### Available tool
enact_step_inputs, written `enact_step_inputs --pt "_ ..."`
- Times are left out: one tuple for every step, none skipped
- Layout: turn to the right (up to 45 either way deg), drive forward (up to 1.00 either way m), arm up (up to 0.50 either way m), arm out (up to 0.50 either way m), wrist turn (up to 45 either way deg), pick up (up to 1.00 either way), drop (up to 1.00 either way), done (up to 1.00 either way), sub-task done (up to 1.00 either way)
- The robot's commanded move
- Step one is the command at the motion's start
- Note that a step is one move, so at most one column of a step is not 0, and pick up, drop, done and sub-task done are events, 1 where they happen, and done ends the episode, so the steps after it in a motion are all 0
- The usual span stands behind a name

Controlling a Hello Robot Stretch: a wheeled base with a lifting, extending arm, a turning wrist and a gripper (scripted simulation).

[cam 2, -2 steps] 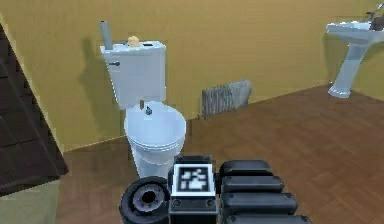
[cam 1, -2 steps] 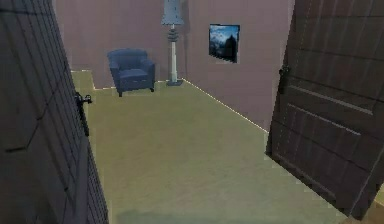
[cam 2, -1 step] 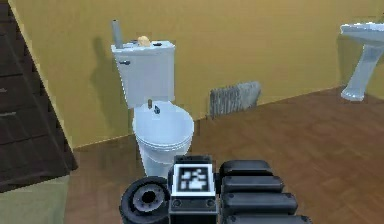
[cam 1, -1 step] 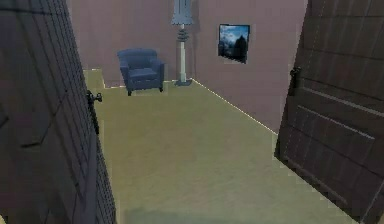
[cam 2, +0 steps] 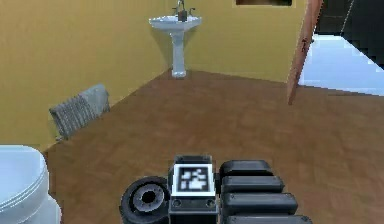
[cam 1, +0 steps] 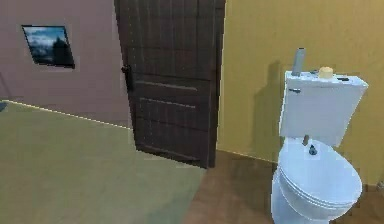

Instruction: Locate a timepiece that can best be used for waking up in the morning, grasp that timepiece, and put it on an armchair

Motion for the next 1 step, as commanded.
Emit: enact_step_inputs --pt "45.0 0.00 0.00 0.00 0.0 0.00 0.00 0.00 0.00"
